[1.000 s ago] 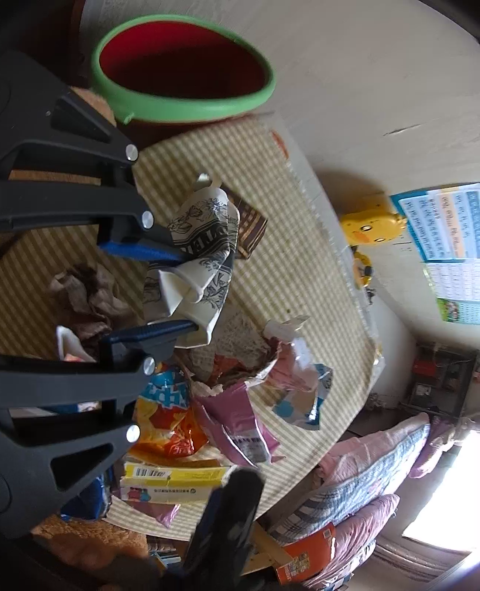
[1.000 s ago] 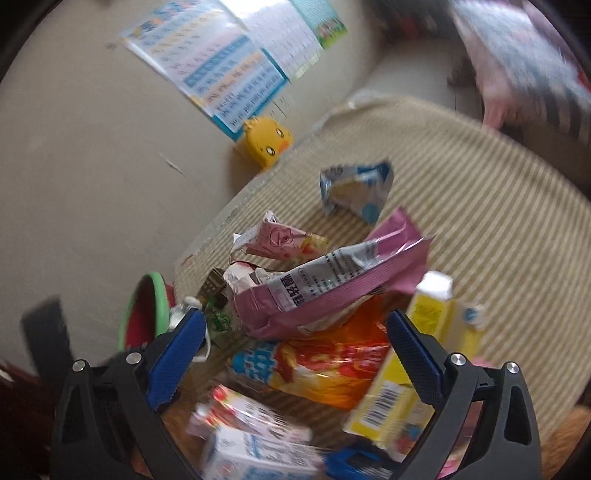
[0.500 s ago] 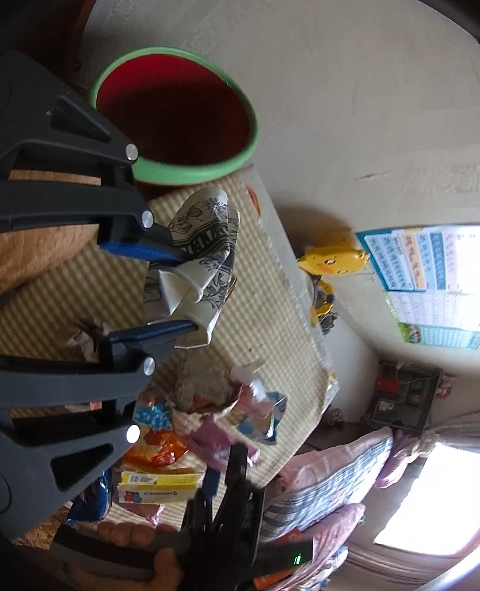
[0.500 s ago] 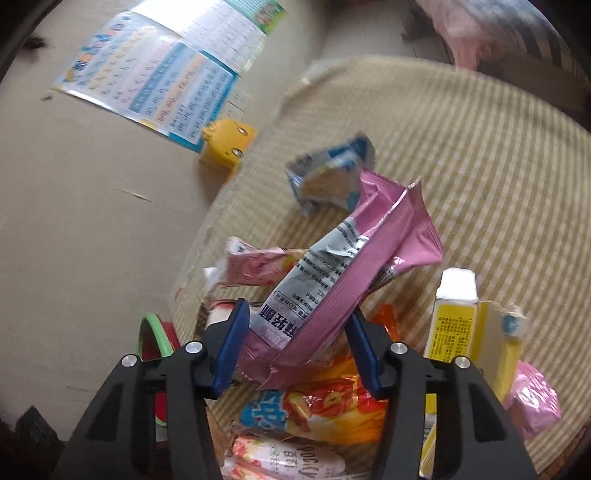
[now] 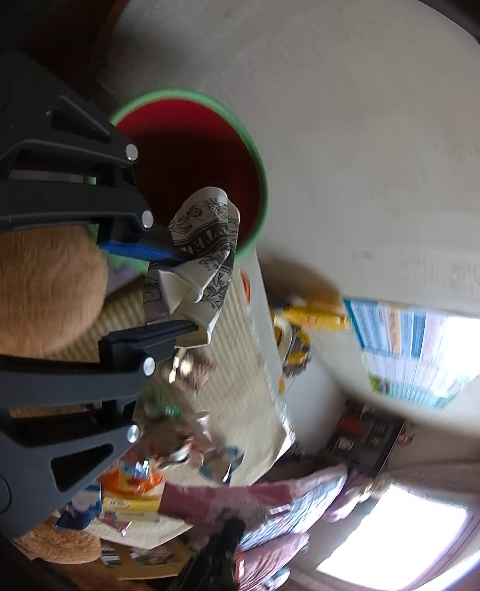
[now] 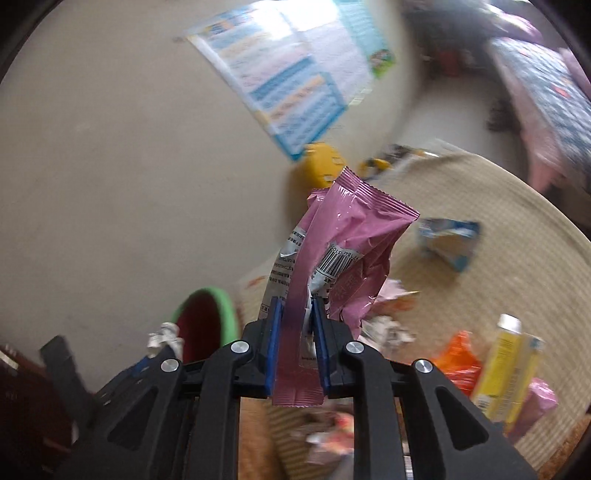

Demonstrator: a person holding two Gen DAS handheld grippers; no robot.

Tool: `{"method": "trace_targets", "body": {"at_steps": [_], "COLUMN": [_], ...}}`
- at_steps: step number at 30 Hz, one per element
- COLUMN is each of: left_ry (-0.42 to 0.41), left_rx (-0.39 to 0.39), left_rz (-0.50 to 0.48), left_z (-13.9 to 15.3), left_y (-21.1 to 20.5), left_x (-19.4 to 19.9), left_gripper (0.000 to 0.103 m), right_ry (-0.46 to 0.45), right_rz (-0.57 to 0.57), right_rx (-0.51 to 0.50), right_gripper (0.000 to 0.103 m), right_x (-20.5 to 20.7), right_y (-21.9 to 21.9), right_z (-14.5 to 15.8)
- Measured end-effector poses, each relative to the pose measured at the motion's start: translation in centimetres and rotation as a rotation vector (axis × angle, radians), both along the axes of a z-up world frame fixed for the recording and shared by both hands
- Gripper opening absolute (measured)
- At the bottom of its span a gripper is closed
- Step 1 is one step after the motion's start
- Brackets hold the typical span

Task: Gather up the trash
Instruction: 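Drop the paper into the red bucket with the left tool while the right tool drops the pink bag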

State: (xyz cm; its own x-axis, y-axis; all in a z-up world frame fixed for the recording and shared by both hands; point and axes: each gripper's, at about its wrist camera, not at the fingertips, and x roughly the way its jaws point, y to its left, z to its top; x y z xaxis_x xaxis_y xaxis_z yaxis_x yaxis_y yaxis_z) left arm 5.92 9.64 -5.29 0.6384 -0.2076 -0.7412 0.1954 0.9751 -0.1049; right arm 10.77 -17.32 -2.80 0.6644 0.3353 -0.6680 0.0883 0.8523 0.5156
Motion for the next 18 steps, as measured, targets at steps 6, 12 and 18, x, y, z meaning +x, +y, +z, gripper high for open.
{"method": "trace_targets", "body": {"at_steps": [6, 12, 18], "left_ry": [0.021, 0.062, 0.081], "left_rx": [0.000, -0.016, -0.017], "left_rz": [0.116, 0.164, 0.194], "left_z": [-1.0, -2.6, -3.9], "left_y": [5.5, 9.2, 11.2], "left_x": [0.8, 1.9, 3.8], "left_gripper": [0.029, 0.029, 0.030], "right_ry": [0.007, 0.021, 0.041], "right_rz": [0.188, 0.332, 0.416], "right_rx": [0.008, 0.017, -0.012], "right_gripper": [0.016, 0.016, 0.019], "right_x": [2.9, 6.2, 9.2], "right_y": [7.9, 14.3, 19.1], "right_z": [0.0, -2.0, -3.7]}}
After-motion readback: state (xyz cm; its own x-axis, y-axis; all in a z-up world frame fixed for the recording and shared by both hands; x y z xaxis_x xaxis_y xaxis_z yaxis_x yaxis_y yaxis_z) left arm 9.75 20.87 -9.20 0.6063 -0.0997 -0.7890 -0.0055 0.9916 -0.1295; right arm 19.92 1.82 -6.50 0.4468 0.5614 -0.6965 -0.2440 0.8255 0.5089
